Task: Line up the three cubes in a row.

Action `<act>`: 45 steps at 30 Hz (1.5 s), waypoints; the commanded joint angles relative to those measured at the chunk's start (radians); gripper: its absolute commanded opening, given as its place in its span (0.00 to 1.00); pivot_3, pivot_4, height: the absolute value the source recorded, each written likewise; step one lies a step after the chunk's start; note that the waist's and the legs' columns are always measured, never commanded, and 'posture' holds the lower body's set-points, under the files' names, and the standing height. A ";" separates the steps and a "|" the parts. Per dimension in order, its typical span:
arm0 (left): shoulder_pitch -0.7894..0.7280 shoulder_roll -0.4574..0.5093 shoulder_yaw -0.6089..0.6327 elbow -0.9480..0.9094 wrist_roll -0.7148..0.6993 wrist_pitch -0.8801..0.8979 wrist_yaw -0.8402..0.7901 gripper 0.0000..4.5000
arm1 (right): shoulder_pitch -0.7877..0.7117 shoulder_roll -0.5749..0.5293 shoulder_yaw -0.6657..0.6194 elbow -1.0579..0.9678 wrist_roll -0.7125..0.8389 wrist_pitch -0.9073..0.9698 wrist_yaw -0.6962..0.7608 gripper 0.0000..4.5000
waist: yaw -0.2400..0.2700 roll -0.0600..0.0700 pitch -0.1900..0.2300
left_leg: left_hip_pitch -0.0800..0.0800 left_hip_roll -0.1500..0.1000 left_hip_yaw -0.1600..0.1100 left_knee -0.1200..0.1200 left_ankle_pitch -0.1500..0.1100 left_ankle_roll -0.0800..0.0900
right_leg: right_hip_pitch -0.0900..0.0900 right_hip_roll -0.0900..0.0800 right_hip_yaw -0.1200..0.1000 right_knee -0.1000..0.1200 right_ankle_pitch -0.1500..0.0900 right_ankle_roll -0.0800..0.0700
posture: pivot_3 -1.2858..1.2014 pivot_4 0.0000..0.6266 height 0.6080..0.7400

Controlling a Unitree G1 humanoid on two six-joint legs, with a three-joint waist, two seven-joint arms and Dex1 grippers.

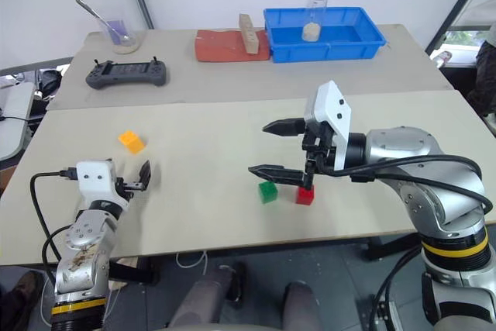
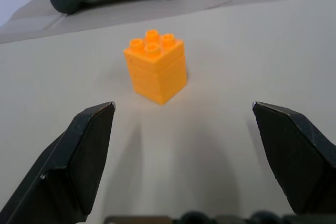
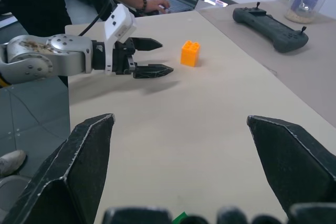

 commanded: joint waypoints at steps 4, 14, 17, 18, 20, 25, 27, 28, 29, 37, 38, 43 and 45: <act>-0.155 0.173 0.054 0.265 -0.095 -0.095 -0.215 0.99 | -0.016 0.009 0.000 0.011 -0.012 -0.022 0.013 1.00 | 0.003 0.000 0.000 | 0.000 0.002 0.005 -0.001 0.000 0.000 | -0.004 -0.001 0.000 0.000 0.002 -0.001 | 0.52 0.24 1.00; -0.486 0.293 -0.034 0.796 -0.075 -0.274 -0.498 0.99 | -0.041 0.021 -0.026 -0.014 0.030 0.006 0.009 1.00 | 0.004 -0.002 0.001 | -0.001 0.003 0.013 -0.002 0.000 0.000 | -0.008 -0.002 0.000 -0.001 0.009 0.005 | 0.52 0.24 1.00; -0.557 0.311 -0.049 0.915 -0.063 -0.320 -0.533 0.99 | -0.097 0.048 -0.058 -0.017 0.077 0.021 -0.034 1.00 | -0.001 -0.003 0.001 | -0.001 0.005 0.013 -0.002 0.000 0.000 | -0.009 -0.003 0.000 -0.001 0.011 0.006 | 0.52 0.24 1.00; -0.569 0.314 -0.052 0.940 -0.062 -0.332 -0.541 0.99 | -0.119 0.059 -0.069 -0.016 0.095 0.029 -0.052 1.00 | -0.004 -0.003 0.001 | -0.001 0.006 0.014 -0.002 0.000 0.000 | -0.009 -0.003 0.000 -0.001 0.011 0.006 | 0.52 0.24 1.00; -0.585 0.319 -0.059 0.976 -0.055 -0.352 -0.557 0.99 | -0.176 0.090 -0.091 -0.014 0.139 0.055 -0.106 1.00 | -0.010 -0.003 0.001 | -0.001 0.006 0.014 -0.003 0.000 0.000 | -0.009 -0.003 -0.001 -0.001 0.011 0.006 | 0.52 0.24 1.00; -0.607 0.320 -0.066 1.027 -0.052 -0.383 -0.580 0.99 | -0.215 0.109 -0.095 -0.030 0.175 0.084 -0.158 1.00 | -0.015 -0.005 0.001 | -0.001 0.007 0.014 -0.004 0.000 0.000 | -0.009 -0.003 -0.002 -0.001 0.011 0.005 | 0.52 0.24 1.00; -0.607 0.319 -0.070 1.030 -0.054 -0.383 -0.595 0.99 | -0.207 0.103 -0.091 -0.036 0.176 0.082 -0.160 1.00 | -0.016 -0.005 0.001 | -0.001 0.007 0.014 -0.004 0.000 0.000 | -0.010 -0.003 -0.002 -0.001 0.012 0.005 | 0.52 0.24 1.00; -0.605 0.319 -0.070 1.029 -0.056 -0.382 -0.601 0.94 | -0.204 0.100 -0.088 -0.036 0.174 0.080 -0.158 1.00 | -0.016 -0.005 0.001 | -0.001 0.007 0.014 -0.004 0.000 0.000 | -0.010 -0.003 -0.002 -0.001 0.012 0.005 | 0.52 0.24 1.00; -0.599 0.319 -0.069 1.023 -0.058 -0.382 -0.606 0.88 | -0.200 0.097 -0.086 -0.035 0.169 0.078 -0.155 1.00 | -0.016 -0.005 0.001 | -0.001 0.007 0.015 -0.003 0.000 0.000 | -0.010 -0.004 -0.002 -0.001 0.012 0.005 | 0.52 0.24 1.00; -0.563 0.318 -0.060 0.973 -0.066 -0.368 -0.611 0.32 | -0.187 0.094 -0.075 -0.024 0.146 0.060 -0.146 1.00 | -0.017 -0.005 0.001 | -0.001 0.008 0.015 -0.004 0.000 0.000 | -0.010 -0.003 -0.001 -0.001 0.012 0.005 | 0.52 0.24 1.00; -0.563 0.318 -0.059 0.972 -0.065 -0.369 -0.607 0.32 | -0.185 0.095 -0.073 -0.024 0.143 0.059 -0.145 1.00 | -0.017 -0.005 0.001 | -0.001 0.008 0.015 -0.003 0.000 0.000 | -0.010 -0.003 -0.001 -0.001 0.012 0.005 | 0.52 0.24 1.00; -0.556 0.313 -0.062 0.940 -0.068 -0.360 -0.600 0.32 | -0.176 0.095 -0.067 -0.016 0.123 0.049 -0.130 1.00 | -0.017 -0.005 0.001 | -0.001 0.008 0.015 -0.003 0.000 0.000 | -0.010 -0.003 -0.002 -0.001 0.012 0.005 | 0.52 0.24 1.00; -0.541 0.310 -0.068 0.894 -0.075 -0.339 -0.612 0.32 | -0.169 0.091 -0.068 -0.016 0.114 0.044 -0.122 1.00 | -0.017 -0.005 0.001 | -0.001 0.008 0.015 -0.003 0.000 0.000 | -0.010 -0.003 -0.002 -0.001 0.012 0.005 | 0.52 0.24 1.00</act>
